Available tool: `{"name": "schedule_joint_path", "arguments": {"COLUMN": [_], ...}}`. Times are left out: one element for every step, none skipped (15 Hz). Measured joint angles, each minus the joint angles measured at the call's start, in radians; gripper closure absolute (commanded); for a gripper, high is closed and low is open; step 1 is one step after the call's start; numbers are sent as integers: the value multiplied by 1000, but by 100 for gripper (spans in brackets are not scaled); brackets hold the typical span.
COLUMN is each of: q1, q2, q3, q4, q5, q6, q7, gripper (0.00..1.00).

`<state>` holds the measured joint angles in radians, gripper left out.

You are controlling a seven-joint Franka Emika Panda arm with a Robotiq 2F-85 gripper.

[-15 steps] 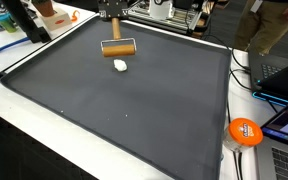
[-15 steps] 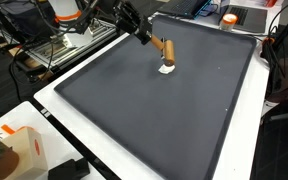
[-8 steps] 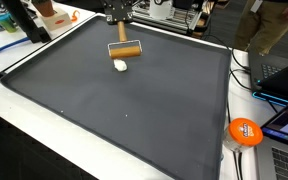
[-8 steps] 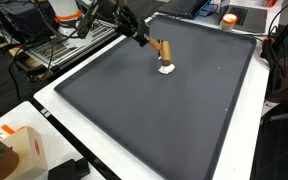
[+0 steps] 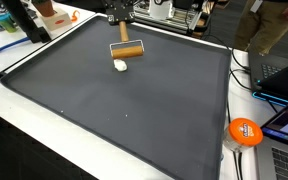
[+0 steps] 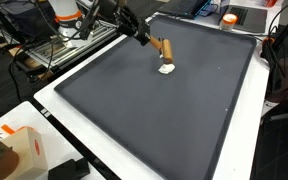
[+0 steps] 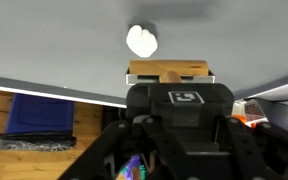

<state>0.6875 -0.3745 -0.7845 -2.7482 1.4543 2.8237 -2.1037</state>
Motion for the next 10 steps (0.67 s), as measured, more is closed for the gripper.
{"name": "schedule_joint_path", "arguments": {"q1": [0, 0, 0, 0, -1, -2, -3, -4, -7, -13], "q2": [0, 0, 2, 2, 3, 3, 3, 5, 12, 26], "q3": [0, 0, 2, 8, 25, 51, 89, 138, 194, 252], "q4": [0, 0, 0, 0, 1, 3, 6, 11, 17, 22], "q5": [3, 3, 3, -3, -13, -32, -60, -90, -122, -163], "q6": [-1, -1, 0, 8, 32, 71, 127, 189, 245, 291], "q7": [-1, 2, 21, 53, 101, 158, 230, 306, 384, 463], "gripper": [78, 78, 78, 78, 78, 78, 78, 78, 78, 78]}}
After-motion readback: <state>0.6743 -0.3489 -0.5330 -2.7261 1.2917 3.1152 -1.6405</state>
